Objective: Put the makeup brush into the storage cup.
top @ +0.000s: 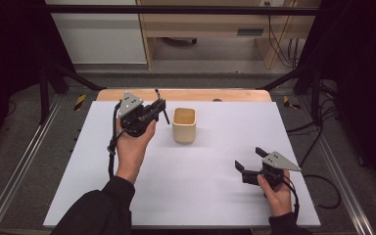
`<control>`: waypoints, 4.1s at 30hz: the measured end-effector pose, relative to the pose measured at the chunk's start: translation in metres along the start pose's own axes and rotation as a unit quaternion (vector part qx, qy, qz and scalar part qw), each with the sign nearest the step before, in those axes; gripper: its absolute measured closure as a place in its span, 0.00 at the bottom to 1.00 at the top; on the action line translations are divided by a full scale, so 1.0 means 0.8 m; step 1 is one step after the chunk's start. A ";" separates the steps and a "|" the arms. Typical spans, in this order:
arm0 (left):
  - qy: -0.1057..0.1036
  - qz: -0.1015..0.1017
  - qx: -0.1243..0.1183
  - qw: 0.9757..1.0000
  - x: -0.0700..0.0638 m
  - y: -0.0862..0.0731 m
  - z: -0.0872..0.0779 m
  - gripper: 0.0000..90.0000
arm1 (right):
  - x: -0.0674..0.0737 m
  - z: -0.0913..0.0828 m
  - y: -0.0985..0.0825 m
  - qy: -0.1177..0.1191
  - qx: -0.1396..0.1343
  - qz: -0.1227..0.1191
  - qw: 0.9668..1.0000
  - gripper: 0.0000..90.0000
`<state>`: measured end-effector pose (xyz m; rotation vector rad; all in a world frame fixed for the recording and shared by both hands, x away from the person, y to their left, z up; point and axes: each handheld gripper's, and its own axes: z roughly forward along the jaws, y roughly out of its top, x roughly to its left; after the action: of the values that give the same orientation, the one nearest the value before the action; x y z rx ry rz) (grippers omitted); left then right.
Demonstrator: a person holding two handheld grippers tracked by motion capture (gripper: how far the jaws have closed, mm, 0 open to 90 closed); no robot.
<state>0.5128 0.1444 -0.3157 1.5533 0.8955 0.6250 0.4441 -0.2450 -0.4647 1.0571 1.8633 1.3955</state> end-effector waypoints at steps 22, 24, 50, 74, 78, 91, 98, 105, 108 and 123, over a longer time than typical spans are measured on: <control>0.012 0.013 -0.002 1.000 0.002 0.009 0.028 0.93 | 0.000 -0.007 -0.005 -0.005 -0.010 -0.014 1.000 0.08; 0.011 0.018 -0.001 1.000 0.000 0.011 0.030 0.93 | 0.001 -0.006 -0.006 -0.004 -0.004 -0.014 1.000 0.08; 0.012 0.043 0.020 0.999 -0.032 -0.002 0.076 0.93 | -0.002 -0.005 -0.008 -0.002 -0.009 -0.001 1.000 0.08; 0.012 0.059 0.024 0.998 -0.041 -0.014 0.096 0.93 | -0.001 -0.005 -0.007 0.008 -0.017 -0.003 1.000 0.08; 0.013 0.060 0.029 0.998 -0.042 -0.017 0.098 0.93 | -0.001 -0.005 -0.007 0.008 -0.016 -0.003 1.000 0.08; 0.014 0.056 0.036 0.998 -0.040 -0.026 0.103 0.93 | -0.001 -0.004 -0.008 0.012 -0.011 -0.003 1.000 0.08; 0.015 0.053 0.044 0.998 -0.038 -0.036 0.105 0.93 | -0.002 -0.003 -0.008 0.012 -0.011 -0.005 1.000 0.08; 0.021 0.052 0.051 0.997 -0.033 -0.044 0.106 0.93 | -0.001 -0.003 -0.008 0.012 -0.010 -0.003 1.000 0.08; 0.023 0.050 0.051 0.997 -0.030 -0.045 0.105 0.93 | -0.001 -0.003 -0.008 0.013 -0.010 -0.003 1.000 0.08; 0.026 0.051 0.061 0.996 -0.025 -0.057 0.105 0.93 | -0.001 -0.003 -0.008 0.013 -0.008 -0.002 1.000 0.09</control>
<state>0.5600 0.0818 -0.3733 1.7082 0.9124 0.6976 0.4409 -0.2477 -0.4704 1.0314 1.8692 1.4246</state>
